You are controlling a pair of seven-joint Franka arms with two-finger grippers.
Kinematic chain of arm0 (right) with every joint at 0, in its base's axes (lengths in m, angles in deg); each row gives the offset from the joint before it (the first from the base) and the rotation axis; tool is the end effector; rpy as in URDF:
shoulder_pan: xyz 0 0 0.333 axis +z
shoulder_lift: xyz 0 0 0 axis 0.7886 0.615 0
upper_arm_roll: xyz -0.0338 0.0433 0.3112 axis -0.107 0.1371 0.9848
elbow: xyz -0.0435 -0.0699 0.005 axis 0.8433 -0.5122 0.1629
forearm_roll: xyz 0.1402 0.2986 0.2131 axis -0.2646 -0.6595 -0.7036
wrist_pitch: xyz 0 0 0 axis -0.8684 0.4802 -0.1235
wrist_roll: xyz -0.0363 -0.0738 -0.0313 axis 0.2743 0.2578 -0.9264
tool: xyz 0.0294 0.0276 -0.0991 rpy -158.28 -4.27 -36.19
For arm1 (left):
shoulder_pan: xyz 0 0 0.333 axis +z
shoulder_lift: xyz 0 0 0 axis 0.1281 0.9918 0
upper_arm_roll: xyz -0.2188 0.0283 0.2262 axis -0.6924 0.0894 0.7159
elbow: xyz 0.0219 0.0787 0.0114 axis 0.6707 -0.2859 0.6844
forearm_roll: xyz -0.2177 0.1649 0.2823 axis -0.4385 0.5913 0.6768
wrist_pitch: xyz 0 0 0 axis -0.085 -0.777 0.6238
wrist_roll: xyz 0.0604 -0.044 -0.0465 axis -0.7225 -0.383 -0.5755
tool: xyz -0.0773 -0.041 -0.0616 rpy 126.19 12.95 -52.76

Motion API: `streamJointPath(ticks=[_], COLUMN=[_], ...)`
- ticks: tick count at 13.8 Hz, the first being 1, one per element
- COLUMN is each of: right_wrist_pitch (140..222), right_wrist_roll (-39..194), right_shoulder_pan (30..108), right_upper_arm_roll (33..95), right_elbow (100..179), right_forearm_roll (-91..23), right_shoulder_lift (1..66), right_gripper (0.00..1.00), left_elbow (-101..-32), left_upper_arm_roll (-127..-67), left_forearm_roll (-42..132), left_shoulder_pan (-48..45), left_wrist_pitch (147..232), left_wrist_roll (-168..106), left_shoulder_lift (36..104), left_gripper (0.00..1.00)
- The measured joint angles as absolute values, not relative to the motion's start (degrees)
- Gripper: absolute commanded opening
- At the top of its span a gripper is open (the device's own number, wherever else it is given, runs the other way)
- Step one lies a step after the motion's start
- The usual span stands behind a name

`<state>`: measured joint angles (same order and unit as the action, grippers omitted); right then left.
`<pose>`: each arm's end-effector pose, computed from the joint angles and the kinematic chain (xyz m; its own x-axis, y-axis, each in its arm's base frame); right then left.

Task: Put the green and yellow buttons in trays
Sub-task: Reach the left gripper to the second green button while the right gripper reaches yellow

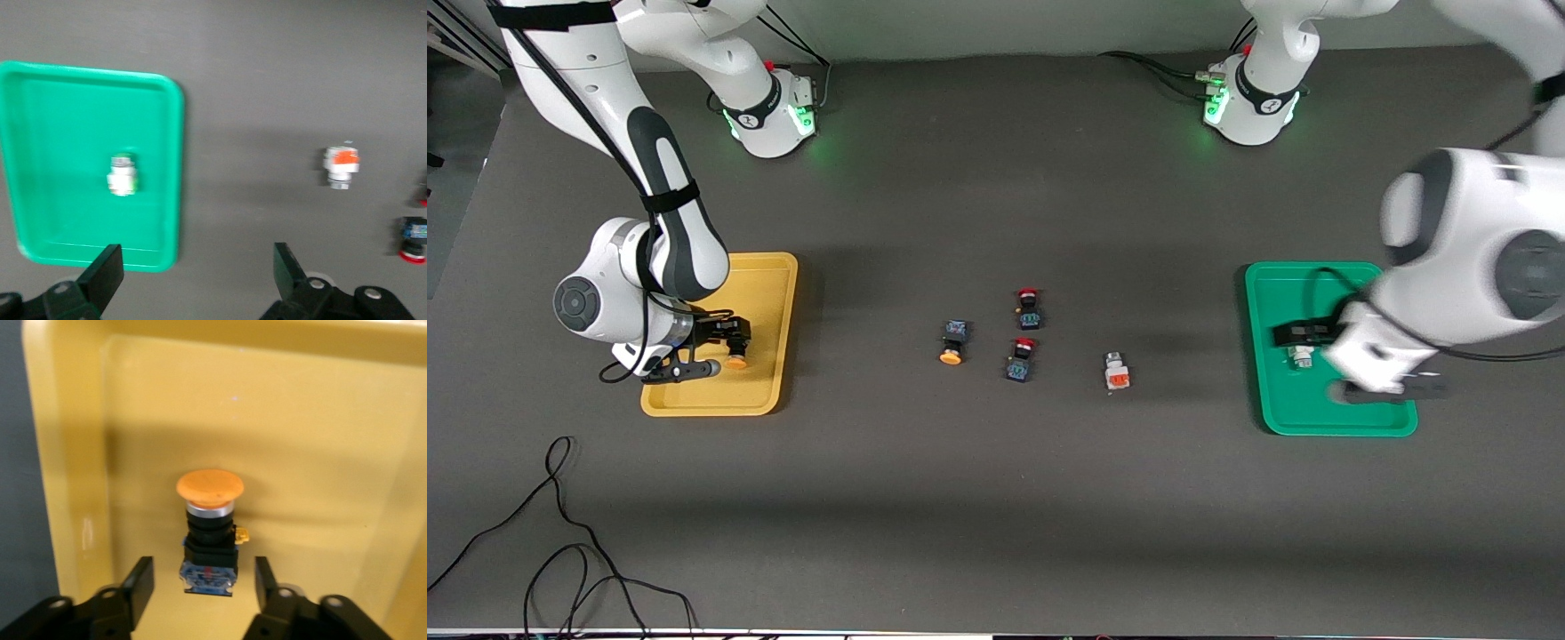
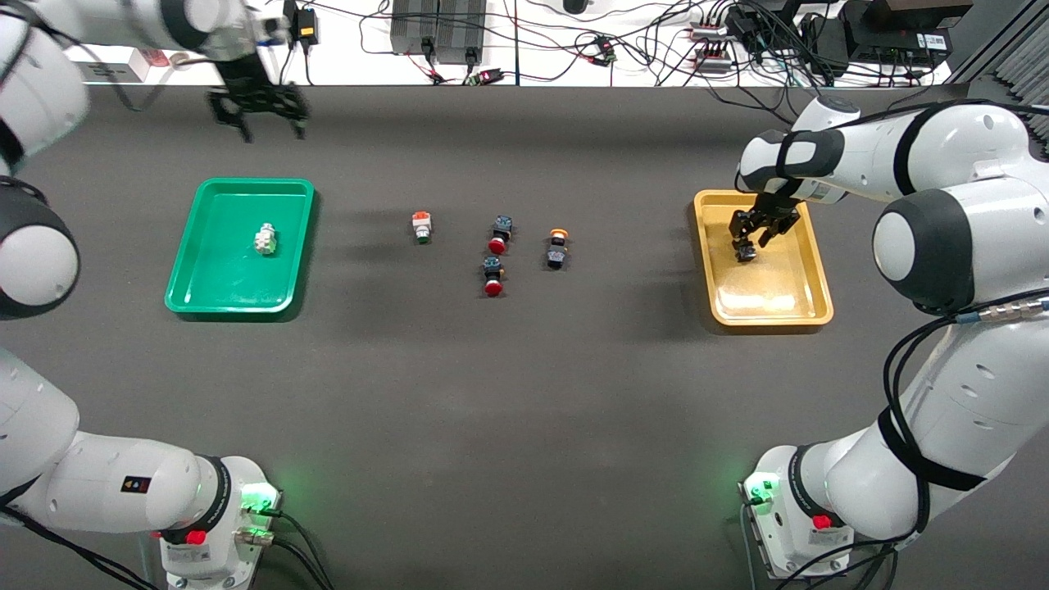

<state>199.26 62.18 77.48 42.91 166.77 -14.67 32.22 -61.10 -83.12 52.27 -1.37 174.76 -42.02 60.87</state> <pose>0.5335 -0.0109 0.2081 0.9777 0.1084 -0.1798 0.0962 -0.9925 -0.0755 0.6133 -0.1421 0.4375 0.9851 0.0841 -0.1503 0.0851 -0.9964 0.0004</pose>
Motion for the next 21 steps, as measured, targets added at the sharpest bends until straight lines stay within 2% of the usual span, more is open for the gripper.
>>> streamJointPath(ticks=[6, 10, 13, 16, 19, 21], right_wrist_pitch=[191.41, 190.64, 190.66, 190.73, 190.91, 192.24], right_wrist_roll=[70.01, 89.39, 99.05, 108.82, 114.48, 115.35], right_shoulder_pan=[80.7, 91.63, 97.63, 102.48, 104.63, 104.63], right_upper_arm_roll=[43.0, 43.45, 43.9, 44.09, 44.83, 46.27], right_elbow=[162.67, 155.55, 148.4, 139.43, 131.67, 129.76], right_forearm_roll=[-15.11, -15.56, -19.8, -21.05, -21.53, -21.82], right_shoulder_lift=[25.65, 26.73, 32.52, 41.54, 50.43, 53.77], right_gripper=[1.0, 1.0, 1.0, 1.0, 1.0, 1.0], left_elbow=[-61.23, -63.56, -68.91, -71.65, -71.71, -71.6], left_upper_arm_roll=[-83.47, -83.35, -83.28, -83.3, -83.17, -82.69], left_forearm_roll=[52.02, 52.03, 52.04, 52.04, 52.05, 52.26], left_shoulder_pan=[-16.35, -17.42, -17.66, -18.61, -18.75, -18.75], left_wrist_pitch=[182.5, 188.33, 198.3, 206.61, 210.67, 211.19], left_wrist_roll=[-59.46, -60.83, -60.9, -61.0, -61.05, -61.04], left_shoulder_lift=[64.66, 66.96, 70.98, 76.44, 80.12, 80.54], left_gripper=[0.99, 0.99, 0.99, 0.99, 0.98, 0.93])
